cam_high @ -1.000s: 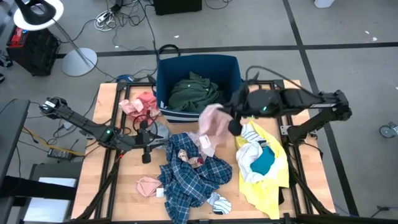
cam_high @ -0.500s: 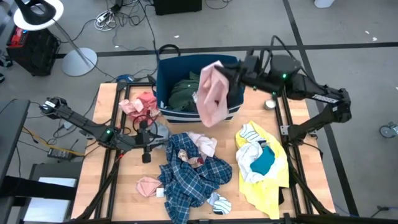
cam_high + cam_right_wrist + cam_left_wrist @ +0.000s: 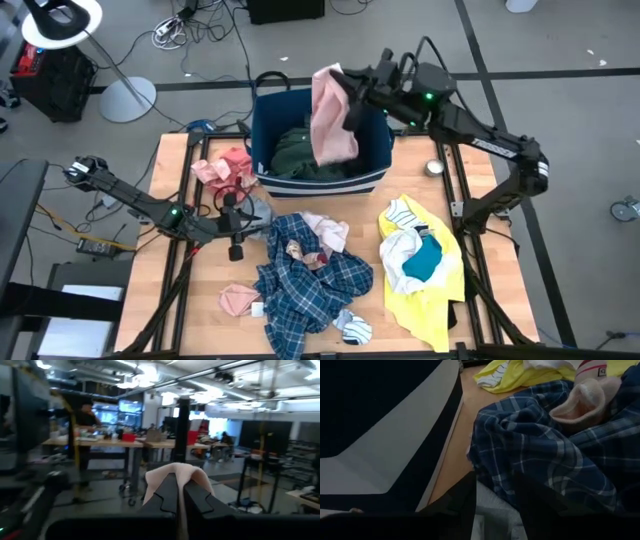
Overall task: Sort clothes
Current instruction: Put the pink underwear into the blue bin, then put the blue checkered pants into the blue bin
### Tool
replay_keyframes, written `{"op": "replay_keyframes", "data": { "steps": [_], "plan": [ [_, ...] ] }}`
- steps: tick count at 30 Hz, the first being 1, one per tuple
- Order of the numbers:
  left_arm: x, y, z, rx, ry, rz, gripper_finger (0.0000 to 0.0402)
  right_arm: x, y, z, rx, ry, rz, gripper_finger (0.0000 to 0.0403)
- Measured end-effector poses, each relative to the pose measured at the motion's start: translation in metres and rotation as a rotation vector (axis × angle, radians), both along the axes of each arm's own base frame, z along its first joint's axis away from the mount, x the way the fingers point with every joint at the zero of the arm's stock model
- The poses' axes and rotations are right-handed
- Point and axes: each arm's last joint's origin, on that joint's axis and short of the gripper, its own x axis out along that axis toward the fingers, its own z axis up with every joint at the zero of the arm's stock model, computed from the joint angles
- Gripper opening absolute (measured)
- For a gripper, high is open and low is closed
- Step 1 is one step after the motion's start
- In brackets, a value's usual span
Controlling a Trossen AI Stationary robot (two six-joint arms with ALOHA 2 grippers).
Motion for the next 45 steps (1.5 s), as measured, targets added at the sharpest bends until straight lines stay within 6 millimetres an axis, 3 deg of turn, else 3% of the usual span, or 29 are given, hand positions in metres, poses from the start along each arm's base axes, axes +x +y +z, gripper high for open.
{"op": "replay_keyframes", "data": {
  "steps": [6,10,17,23,36,45],
  "plan": [
    [0.000,0.000,0.000,0.002,0.003,0.000,0.0137,0.010,-0.022,-0.013,0.078,-0.004,-0.039,0.0004],
    [-0.001,0.001,-0.001,0.016,0.011,0.016,0.0137,0.016,-0.032,-0.031,0.162,0.107,-0.060,0.0012],
    [-0.001,0.001,-0.001,0.024,0.003,0.035,0.0137,0.019,-0.039,-0.060,0.300,0.311,-0.101,0.0058],
    [0.000,0.001,0.000,0.017,-0.010,0.035,0.0137,0.014,-0.037,-0.070,0.356,0.418,-0.112,0.0104],
    [0.001,0.000,0.003,0.000,-0.043,0.034,0.0137,-0.028,-0.016,-0.080,0.539,0.702,-0.147,0.0137],
    [0.003,-0.001,0.008,-0.025,-0.087,0.029,0.0137,-0.074,0.022,-0.070,0.636,0.826,-0.130,0.0134]
  ]
}}
